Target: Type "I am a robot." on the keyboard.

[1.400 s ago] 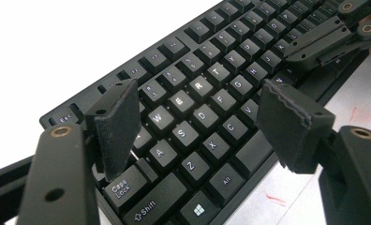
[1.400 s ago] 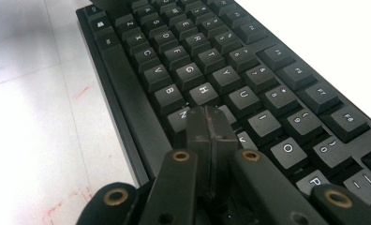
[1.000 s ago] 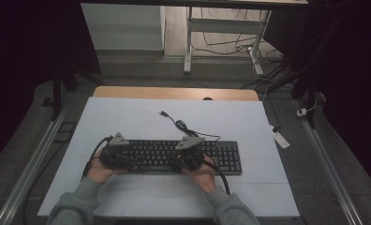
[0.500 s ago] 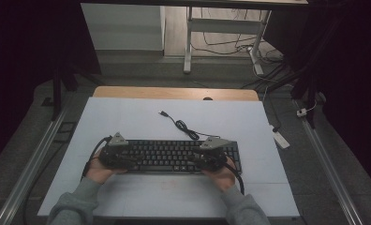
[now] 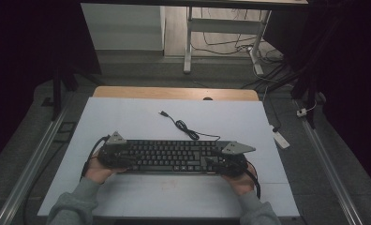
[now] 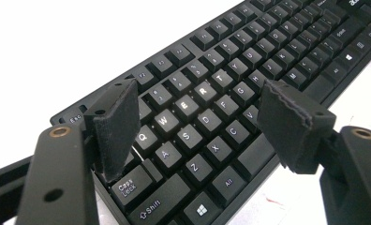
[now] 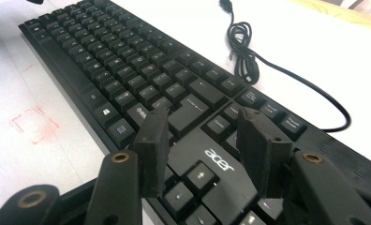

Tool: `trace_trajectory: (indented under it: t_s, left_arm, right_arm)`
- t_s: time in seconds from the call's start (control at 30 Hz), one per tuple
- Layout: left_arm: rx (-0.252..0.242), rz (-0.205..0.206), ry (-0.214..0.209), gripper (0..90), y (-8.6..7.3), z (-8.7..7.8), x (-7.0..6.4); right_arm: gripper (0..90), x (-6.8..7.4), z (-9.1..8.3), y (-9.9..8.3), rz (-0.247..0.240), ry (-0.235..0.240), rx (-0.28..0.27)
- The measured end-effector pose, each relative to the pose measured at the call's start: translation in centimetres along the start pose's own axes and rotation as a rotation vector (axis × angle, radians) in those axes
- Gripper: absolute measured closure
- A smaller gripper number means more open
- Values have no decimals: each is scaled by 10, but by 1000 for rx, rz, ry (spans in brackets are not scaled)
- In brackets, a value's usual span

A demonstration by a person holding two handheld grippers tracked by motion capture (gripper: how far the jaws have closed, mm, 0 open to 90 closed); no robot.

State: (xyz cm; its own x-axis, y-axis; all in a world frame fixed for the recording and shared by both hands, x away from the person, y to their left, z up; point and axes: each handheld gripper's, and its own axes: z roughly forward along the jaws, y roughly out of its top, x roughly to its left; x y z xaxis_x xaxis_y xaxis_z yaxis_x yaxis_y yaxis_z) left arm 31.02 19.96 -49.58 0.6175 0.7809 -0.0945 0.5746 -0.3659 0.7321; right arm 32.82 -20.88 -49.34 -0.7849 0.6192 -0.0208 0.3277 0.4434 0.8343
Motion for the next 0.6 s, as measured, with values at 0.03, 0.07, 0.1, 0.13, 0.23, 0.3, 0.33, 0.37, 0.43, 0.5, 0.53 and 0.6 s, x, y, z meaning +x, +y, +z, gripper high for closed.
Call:
trace_trajectory:
  t_s: [0.03, 0.07, 0.1, 0.13, 0.23, 0.3, 0.33, 0.37, 0.43, 0.5, 0.53, 0.6]
  left_arm:
    - [-3, -1, 1, 302, 0, 0, 0]
    - [-6, -2, 3, 305, 0, 0, -1]
    - [-9, -1, 2, 309, 0, -1, -1]
    - [-11, 2, 4, 315, 0, -1, -1]
    - [-20, 4, 8, 361, 1, -1, -1]
    - [-21, 6, 6, 404, 0, -2, -2]
    - [-20, 13, 3, 428, 0, -2, -2]
    - [-22, 18, -3, 457, 0, -3, -3]
    - [-28, 28, -18, 529, 1, -3, -6]
    - [-38, 32, -36, 613, 1, -5, -7]
    - [-41, 34, -40, 660, 2, -5, -9]
    - [-42, 41, -57, 752, 2, -5, -11]
  right_arm:
    - [541, 0, -1, -1, 1, -1, -2]
    - [542, -1, -1, -1, 1, -1, -2]
    - [541, -1, -1, -1, -2, -2, -3]
    - [541, -1, -1, -1, 0, 0, -4]
    - [541, -1, 1, -1, -3, 2, 2]
    - [542, -2, 1, -1, -10, 1, 4]
    - [542, -2, 2, -1, -10, 1, 4]
    - [541, -1, 2, 0, -8, 1, 3]
    - [542, -1, 1, 0, -8, 1, 1]
    - [542, -1, 2, 0, -6, 1, 1]
    - [541, -2, 2, -1, -6, 1, 2]
    - [541, -2, 2, -1, -6, 1, 3]
